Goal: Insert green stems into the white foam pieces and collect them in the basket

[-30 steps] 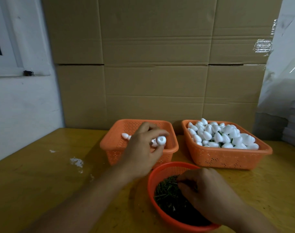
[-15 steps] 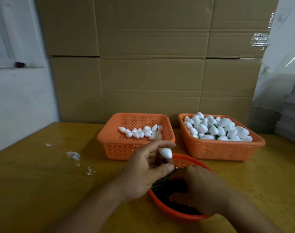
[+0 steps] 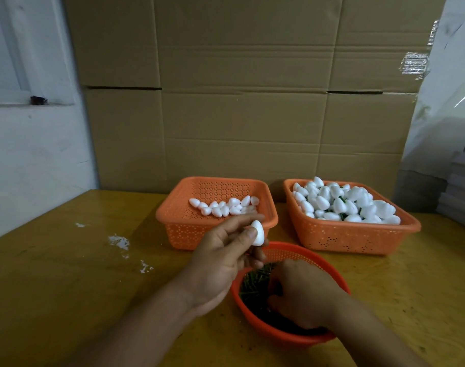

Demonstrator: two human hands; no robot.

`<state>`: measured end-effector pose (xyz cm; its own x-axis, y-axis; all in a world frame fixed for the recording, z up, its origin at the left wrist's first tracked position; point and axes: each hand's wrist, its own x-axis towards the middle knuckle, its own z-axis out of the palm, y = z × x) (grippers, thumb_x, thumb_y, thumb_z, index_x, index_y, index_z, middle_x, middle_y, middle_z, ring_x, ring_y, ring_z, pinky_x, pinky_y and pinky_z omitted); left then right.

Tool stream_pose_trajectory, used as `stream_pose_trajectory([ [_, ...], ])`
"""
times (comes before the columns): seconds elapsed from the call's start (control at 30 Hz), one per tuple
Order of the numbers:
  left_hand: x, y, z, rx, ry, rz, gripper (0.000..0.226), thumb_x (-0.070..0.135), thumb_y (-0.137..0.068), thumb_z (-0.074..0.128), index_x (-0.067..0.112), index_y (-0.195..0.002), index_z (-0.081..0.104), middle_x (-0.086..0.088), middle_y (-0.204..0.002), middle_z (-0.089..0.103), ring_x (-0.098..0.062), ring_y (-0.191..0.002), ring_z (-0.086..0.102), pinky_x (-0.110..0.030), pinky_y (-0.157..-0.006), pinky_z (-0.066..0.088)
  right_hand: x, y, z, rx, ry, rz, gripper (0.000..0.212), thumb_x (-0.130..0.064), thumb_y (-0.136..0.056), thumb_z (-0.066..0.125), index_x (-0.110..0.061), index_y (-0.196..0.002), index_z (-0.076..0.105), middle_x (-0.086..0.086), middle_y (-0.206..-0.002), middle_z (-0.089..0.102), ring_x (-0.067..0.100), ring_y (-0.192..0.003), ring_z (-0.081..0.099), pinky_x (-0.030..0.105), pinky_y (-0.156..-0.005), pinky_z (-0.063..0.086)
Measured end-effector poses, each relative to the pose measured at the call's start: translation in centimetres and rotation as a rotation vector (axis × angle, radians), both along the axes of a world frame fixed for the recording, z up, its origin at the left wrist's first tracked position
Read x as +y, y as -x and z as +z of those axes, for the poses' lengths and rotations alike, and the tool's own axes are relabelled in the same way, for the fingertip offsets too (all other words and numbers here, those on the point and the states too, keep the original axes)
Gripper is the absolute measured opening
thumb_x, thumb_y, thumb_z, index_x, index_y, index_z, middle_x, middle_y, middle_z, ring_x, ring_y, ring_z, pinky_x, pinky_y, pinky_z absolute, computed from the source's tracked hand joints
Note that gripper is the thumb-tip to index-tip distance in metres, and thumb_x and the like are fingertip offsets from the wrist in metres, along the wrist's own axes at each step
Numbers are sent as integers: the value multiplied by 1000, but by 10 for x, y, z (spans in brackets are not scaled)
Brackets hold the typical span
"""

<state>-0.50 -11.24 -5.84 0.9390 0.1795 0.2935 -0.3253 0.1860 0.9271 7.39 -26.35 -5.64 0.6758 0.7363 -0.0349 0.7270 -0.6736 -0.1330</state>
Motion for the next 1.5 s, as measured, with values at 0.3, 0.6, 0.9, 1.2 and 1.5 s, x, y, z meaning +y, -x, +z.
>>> stream_pose_trajectory([
  [0.3,7,6,7,82,290,-150,26,22,-95,58,4,-111,64,-21,-101,70,-22,-79,68,-28,-66,56,-7,-4,6,-46,-476,-64,10,-32,-82,69,-24,-78,65,-5,-70,64,7,-64,61,25,-58,50],
  [0.6,6,8,4,108,301,-138,24,27,-96,57,15,-108,73,-17,-91,70,-20,-71,66,-26,-60,53,-17,2,10,231,-988,-4,14,-13,-86,75,-25,-95,77,-8,-77,76,6,-63,69,24,-61,56],
  [0.9,3,9,5,162,224,-88,28,42,-94,61,14,-97,68,-6,-76,61,-13,-59,55,-23,-52,45,-16,27,29,528,-1351,140,28,-34,-68,75,-6,-73,71,13,-65,71,16,-51,60,22,-50,51],
  [1.2,4,10,3,157,207,-111,30,46,-94,62,19,-90,73,-5,-75,62,-11,-57,56,-22,-51,44,-13,29,24,600,-1386,160,15,-18,-69,77,-10,-81,77,13,-68,74,16,-58,69,21,-55,55],
  [1.5,1,12,5,185,233,-98,33,49,-91,64,17,-84,72,-5,-71,61,-11,-54,54,-20,-48,43,-9,30,22,538,-1434,153,17,-21,-68,77,-10,-80,78,10,-70,75,15,-60,71,19,-54,55],
])
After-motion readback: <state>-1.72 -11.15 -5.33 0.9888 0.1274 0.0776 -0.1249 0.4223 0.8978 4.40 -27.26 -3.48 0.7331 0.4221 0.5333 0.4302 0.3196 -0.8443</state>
